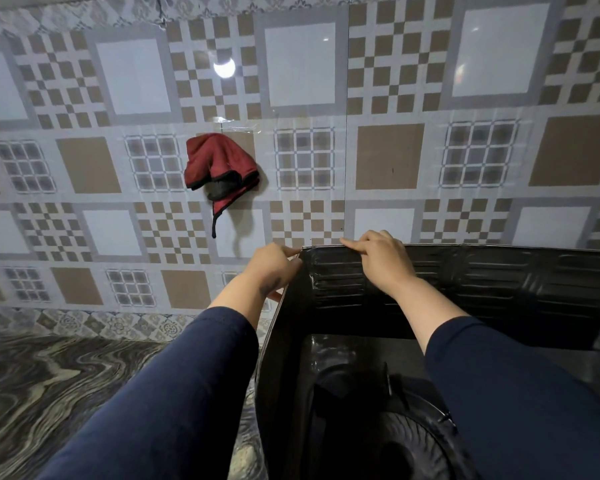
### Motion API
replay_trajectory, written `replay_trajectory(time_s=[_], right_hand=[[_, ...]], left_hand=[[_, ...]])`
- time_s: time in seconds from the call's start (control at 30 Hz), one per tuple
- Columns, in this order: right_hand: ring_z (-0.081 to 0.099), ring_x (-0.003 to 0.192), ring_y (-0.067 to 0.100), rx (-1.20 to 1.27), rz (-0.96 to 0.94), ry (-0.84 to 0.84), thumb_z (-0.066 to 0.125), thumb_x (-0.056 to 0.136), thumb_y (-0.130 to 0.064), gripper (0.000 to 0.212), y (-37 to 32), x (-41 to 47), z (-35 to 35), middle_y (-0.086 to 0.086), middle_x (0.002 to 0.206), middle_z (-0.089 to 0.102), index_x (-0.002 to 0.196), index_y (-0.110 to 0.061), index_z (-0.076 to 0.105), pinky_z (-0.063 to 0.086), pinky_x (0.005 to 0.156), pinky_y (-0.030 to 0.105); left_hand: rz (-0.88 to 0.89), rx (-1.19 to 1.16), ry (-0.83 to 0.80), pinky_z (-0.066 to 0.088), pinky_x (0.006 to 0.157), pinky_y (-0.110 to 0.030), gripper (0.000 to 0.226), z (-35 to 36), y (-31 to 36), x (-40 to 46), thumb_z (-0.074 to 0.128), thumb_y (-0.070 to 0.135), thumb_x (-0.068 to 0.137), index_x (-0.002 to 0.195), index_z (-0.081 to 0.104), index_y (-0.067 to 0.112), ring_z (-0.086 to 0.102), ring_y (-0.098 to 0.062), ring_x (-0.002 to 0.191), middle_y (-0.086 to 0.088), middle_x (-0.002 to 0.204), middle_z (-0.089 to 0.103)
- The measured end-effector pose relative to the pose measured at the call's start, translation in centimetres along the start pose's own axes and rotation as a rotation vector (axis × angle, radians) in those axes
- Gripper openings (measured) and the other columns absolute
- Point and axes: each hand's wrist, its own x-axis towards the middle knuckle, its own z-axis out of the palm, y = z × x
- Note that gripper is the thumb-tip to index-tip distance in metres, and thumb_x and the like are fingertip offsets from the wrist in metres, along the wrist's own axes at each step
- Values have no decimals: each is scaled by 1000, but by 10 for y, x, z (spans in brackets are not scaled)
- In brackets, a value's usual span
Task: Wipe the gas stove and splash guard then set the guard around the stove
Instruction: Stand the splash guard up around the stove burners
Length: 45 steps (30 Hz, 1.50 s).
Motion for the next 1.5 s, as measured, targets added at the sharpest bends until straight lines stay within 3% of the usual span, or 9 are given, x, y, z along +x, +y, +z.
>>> replay_trajectory(time_s=[0.37, 0.53, 0.83, 1.1, 1.2, 1.27, 1.4, 1.47, 1.5], right_hand=[[49, 109, 20, -44, -25, 25, 44, 93, 3, 56, 1, 1, 8, -3, 117, 62, 131, -36, 53, 32, 103, 39], [50, 106, 21, -27, -20, 19, 42, 93, 3, 55, -3, 2, 6, -1, 113, 63, 130, -35, 55, 34, 98, 38], [45, 96, 20, -58, -8, -32, 37, 86, 15, 68, -12, 6, -3, -3, 92, 51, 129, -34, 57, 36, 90, 35], [47, 94, 21, -55, 32, -45, 37, 87, 14, 68, -12, 3, -8, -4, 95, 50, 128, -37, 56, 39, 91, 35], [41, 92, 18, -61, 35, -44, 36, 89, 12, 67, -16, 1, -7, -3, 98, 50, 132, -38, 51, 38, 91, 34], [43, 102, 20, -94, 14, -52, 37, 90, 9, 68, -18, -1, -5, -2, 107, 54, 136, -40, 46, 34, 95, 35], [37, 123, 22, -163, -8, -110, 39, 96, -9, 57, -17, -4, 3, -1, 130, 50, 143, -42, 32, 23, 108, 41], [30, 131, 23, -181, 9, -141, 40, 98, -19, 53, -16, -5, 5, 0, 140, 43, 145, -42, 27, 16, 113, 45], [27, 134, 23, -181, 13, -154, 41, 98, -22, 53, -16, -6, 5, 1, 143, 41, 145, -41, 25, 14, 114, 46]], left_hand=[[-5, 70, -23, 56, 55, -30, 40, -6, -1, 4, 46, 29, 97, 135, 51, 20, 66, -27, 93, -11, 117, 63], [-7, 81, -52, 55, 49, -28, 41, -7, 0, 6, 47, 29, 97, 137, 48, 20, 64, -24, 87, -11, 115, 64], [-48, -42, -111, 45, 33, -19, 37, -7, 6, 1, 52, 16, 95, 133, 53, 15, 62, -13, 58, -3, 75, 65], [-50, -53, -99, 45, 32, -20, 36, -4, 11, -9, 47, 17, 98, 134, 51, 14, 60, -12, 59, -1, 77, 62], [-37, 14, -69, 53, 43, -24, 38, -4, 9, -10, 43, 20, 99, 137, 47, 16, 60, -16, 71, -7, 105, 63], [-16, 95, -46, 59, 67, -34, 41, -3, 6, -7, 43, 23, 99, 140, 44, 18, 64, -25, 93, -11, 125, 59], [15, 180, -34, 52, 92, -40, 40, -2, 5, -5, 39, 26, 100, 139, 46, 17, 58, -32, 115, -14, 131, 57], [28, 196, -31, 52, 90, -42, 40, -2, 5, -3, 38, 25, 101, 138, 47, 16, 59, -31, 110, -13, 129, 58], [29, 183, -32, 57, 78, -40, 39, -2, 4, -3, 38, 26, 101, 138, 48, 16, 62, -30, 100, -12, 123, 60]])
